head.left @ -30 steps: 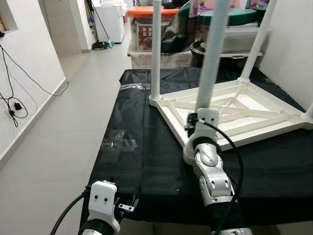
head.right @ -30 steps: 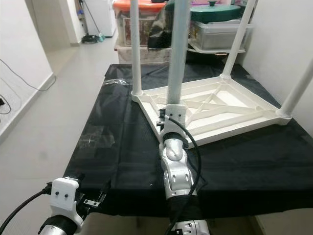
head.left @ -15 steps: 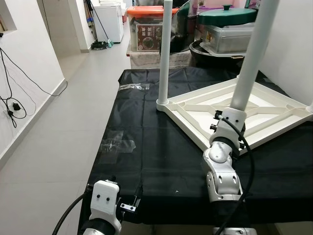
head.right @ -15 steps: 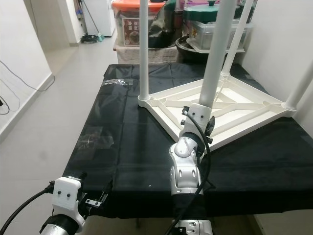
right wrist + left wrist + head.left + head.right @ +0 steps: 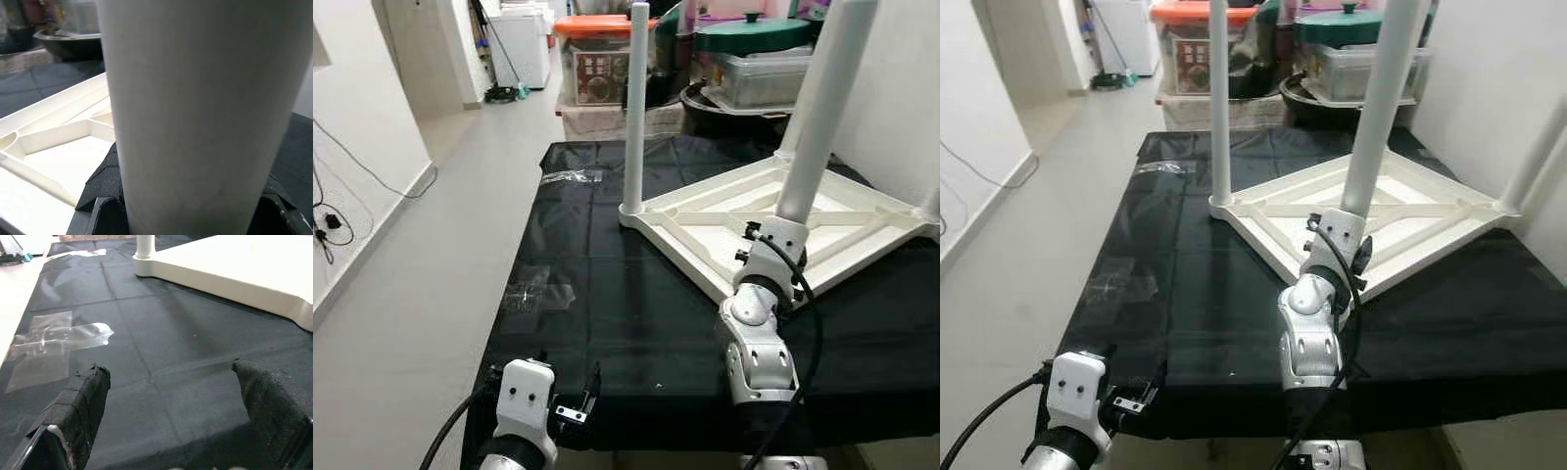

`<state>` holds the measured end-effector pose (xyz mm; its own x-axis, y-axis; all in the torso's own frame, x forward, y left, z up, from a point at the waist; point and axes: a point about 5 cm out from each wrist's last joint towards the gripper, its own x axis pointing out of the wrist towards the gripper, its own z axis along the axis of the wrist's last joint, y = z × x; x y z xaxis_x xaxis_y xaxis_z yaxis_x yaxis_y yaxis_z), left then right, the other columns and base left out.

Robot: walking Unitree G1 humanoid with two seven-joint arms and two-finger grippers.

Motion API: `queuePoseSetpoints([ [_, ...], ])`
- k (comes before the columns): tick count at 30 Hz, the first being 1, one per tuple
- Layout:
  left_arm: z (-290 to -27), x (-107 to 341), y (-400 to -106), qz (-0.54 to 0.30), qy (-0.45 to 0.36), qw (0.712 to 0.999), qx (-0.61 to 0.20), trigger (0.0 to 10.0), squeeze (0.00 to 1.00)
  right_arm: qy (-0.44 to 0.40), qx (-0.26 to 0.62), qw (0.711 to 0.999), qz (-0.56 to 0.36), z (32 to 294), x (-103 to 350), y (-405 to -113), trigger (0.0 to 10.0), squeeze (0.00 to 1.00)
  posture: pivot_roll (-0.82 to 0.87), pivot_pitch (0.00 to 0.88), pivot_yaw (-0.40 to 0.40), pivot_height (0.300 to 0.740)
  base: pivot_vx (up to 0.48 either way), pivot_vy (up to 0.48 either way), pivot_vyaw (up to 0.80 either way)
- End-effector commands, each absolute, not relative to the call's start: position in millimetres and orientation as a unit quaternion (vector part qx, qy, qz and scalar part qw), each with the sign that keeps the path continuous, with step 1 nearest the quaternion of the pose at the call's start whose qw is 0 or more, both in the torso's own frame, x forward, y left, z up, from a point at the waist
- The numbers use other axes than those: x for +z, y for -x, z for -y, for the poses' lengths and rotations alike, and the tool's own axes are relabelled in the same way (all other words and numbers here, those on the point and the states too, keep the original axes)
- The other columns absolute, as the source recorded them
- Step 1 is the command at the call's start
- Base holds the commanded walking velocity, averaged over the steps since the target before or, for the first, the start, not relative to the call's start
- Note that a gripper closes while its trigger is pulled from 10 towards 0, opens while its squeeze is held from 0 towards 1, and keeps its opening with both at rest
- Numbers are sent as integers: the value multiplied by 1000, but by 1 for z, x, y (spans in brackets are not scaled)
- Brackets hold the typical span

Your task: Building children table

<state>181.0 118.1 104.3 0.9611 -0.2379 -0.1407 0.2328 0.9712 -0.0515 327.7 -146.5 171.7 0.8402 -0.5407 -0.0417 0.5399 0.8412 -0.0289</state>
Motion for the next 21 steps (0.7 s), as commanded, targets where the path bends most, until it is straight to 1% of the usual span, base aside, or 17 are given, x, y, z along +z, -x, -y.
queuePoseSetpoints([
  [1, -118, 99, -180, -86, 11, 989, -122, 10000, 0, -21, -239, 964, -116, 120, 139, -321, 10000, 0, 85, 11, 11, 740, 0, 0, 0],
  [2, -118, 99, -180, -86, 10, 989, -123, 10000, 0, -26, -217, 969, -113, 118, 141, -322, 10000, 1000, 85, 13, 11, 740, 0, 0, 0],
  [7, -119, 99, -181, -86, 7, 988, -124, 10000, 0, -36, -190, 976, -99, 116, 146, -325, 10000, 1000, 85, 14, 14, 740, 0, 0, 0],
  [8, -119, 99, -181, -86, 7, 988, -124, 10000, 0, -35, -190, 976, -97, 116, 147, -326, 10000, 486, 85, 14, 14, 740, 0, 0, 0],
  [9, -119, 98, -181, -86, 7, 988, -124, 10000, 0, -32, -185, 978, -87, 118, 150, -328, 10000, 0, 85, 14, 14, 740, 0, 0, 0],
  [19, -118, 98, -181, -87, 7, 988, -124, 10000, 0, -38, -139, 989, -28, 134, 162, -333, 10000, 0, 79, 14, 17, 740, 0, 0, 0],
  [20, -119, 98, -181, -87, 7, 988, -124, 10000, 0, -40, -120, 992, -20, 141, 163, -334, 10000, 0, 78, 16, 16, 740, 0, 0, 0],
  [21, -119, 98, -181, -87, 7, 988, -124, 10000, 0, -40, -120, 992, -20, 141, 163, -334, 10000, 0, 78, 16, 16, 740, 0, 0, 0],
])
